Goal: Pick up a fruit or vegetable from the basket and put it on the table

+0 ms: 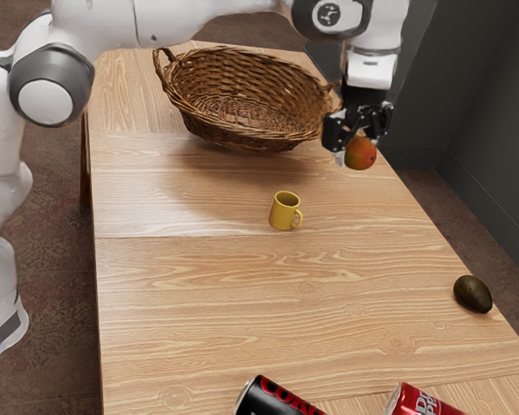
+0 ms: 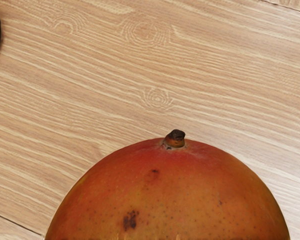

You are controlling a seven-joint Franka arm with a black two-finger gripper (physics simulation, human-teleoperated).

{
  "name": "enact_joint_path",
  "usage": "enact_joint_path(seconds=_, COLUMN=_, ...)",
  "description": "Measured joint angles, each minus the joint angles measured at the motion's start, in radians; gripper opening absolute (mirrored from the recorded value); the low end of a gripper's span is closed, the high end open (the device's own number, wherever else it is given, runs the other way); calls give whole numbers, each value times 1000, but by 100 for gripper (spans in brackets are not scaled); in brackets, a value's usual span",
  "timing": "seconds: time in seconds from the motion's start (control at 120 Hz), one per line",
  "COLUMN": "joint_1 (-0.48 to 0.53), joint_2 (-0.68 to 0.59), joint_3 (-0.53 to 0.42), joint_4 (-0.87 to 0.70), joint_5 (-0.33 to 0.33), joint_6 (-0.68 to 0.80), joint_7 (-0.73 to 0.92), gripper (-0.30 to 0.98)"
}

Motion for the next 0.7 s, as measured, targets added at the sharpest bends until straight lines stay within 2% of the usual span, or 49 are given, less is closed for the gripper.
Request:
enact_joint_path(seconds=0.075, joint_1=-41, joint_2=34, joint_3=-33, joint_4=8, joint_5=1, joint_6=3, joint_7=-16, gripper=29)
enact_joint_path(seconds=0.15, joint_1=-53, joint_2=65, joint_3=-80, joint_4=14, joint_5=1, joint_6=16, joint_7=-33, gripper=29)
enact_joint_path(seconds=0.283, joint_1=-56, joint_2=76, joint_3=-106, joint_4=16, joint_5=11, joint_6=30, joint_7=-60, gripper=30)
enact_joint_path(seconds=0.333, joint_1=-57, joint_2=76, joint_3=-135, joint_4=16, joint_5=35, joint_6=32, joint_7=-70, gripper=43)
enact_joint_path(seconds=0.433, joint_1=-59, joint_2=76, joint_3=-154, joint_4=16, joint_5=62, joint_6=33, joint_7=-91, gripper=56)
enact_joint_path(seconds=0.7, joint_1=-58, joint_2=75, joint_3=-160, joint_4=10, joint_5=110, joint_6=26, joint_7=-136, gripper=67)
